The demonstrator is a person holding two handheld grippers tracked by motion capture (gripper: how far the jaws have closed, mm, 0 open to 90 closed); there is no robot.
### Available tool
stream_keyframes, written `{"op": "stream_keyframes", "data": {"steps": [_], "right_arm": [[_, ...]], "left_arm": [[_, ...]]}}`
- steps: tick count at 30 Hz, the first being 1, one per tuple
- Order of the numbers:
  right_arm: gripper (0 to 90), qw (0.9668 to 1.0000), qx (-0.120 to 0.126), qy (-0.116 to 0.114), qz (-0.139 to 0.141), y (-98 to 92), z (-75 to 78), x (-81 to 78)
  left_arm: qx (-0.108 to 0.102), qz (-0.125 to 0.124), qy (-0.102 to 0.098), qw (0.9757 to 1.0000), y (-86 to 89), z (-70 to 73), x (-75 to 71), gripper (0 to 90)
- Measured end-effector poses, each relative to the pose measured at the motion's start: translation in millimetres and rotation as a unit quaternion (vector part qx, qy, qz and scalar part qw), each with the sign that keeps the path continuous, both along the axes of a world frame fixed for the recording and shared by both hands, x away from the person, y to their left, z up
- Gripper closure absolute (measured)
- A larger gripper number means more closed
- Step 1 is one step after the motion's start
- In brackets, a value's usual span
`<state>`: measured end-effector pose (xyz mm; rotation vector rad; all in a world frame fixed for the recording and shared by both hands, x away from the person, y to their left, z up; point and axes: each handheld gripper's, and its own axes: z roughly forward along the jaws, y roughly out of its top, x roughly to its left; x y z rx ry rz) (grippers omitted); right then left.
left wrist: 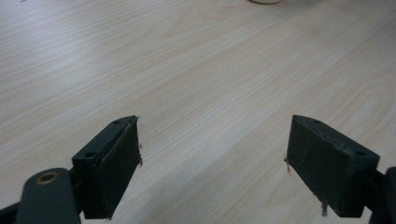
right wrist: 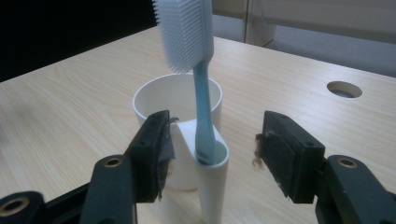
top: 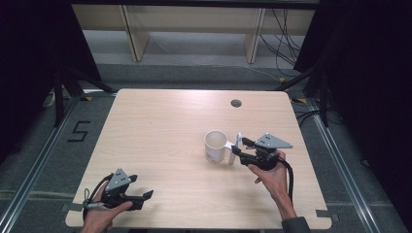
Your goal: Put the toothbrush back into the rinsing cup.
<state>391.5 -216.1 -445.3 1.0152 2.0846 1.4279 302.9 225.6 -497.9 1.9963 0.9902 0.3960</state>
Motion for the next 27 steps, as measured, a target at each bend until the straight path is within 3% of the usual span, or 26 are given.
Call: {"op": "stream_keyframes", "data": {"steps": [2,3,6,7,8,10,11,16,17,18,19,21,23,27], "right_arm": [[43.2,1.0,0.01,-0.001,0.0,0.3,0.0,-1.7],[42.8,1.0,-0.003,-0.005,0.001,-1.9,1.5,-2.2],[41.8,1.0,0.009,0.002,-0.001,-2.6,2.3,-5.8],[41.8,1.0,0.0,-0.007,-0.002,-4.5,2.7,-5.3],[41.7,0.9999,0.011,0.005,-0.008,-3.9,2.8,-7.7],[40.9,1.0,0.004,-0.003,-0.008,-7.0,3.4,-7.7],[40.8,0.9999,0.007,0.005,-0.01,-7.7,4.0,-9.2],[40.0,0.9999,0.014,0.004,-0.009,-10.9,5.8,-11.8],[39.9,0.9998,0.012,0.0,-0.018,-11.4,6.2,-13.0],[39.8,0.9996,0.02,0.012,-0.016,-11.8,7.1,-14.6],[39.6,0.9999,0.006,0.001,-0.013,-14.8,7.6,-13.6],[38.7,0.9997,0.019,0.007,-0.016,-14.5,7.3,-15.2],[38.0,0.9998,0.012,0.008,-0.015,-17.0,8.5,-16.0],[36.1,0.9996,0.017,0.012,-0.021,-19.9,10.0,-18.6]], "left_arm": [[0.0,0.0,0.0,1.0,0.1,0.1,-0.1,16.7],[0.0,0.0,0.0,1.0,0.1,0.1,-0.1,16.7],[0.0,0.0,0.0,1.0,0.2,0.2,0.0,16.7],[0.0,0.0,0.0,1.0,0.1,0.2,0.0,16.7],[0.0,0.0,0.0,1.0,0.1,0.2,0.0,16.7],[0.0,0.001,0.0,1.0,0.1,0.4,-0.1,16.7],[0.0,0.001,0.0,1.0,0.2,0.5,-0.1,16.7],[0.0,0.0,-0.001,1.0,0.9,0.6,0.1,16.7],[-0.001,0.0,-0.001,1.0,0.9,0.6,0.1,16.7],[0.0,0.0,-0.001,1.0,0.9,0.6,0.1,16.7],[0.0,0.0,-0.001,1.0,0.9,0.6,0.0,16.7],[-0.008,0.003,-0.005,1.0,0.1,-0.1,-0.2,16.7],[0.009,-0.006,-0.002,0.9999,2.9,1.4,0.1,16.7],[0.006,-0.001,-0.003,1.0,2.7,1.0,-0.4,16.6]]}}
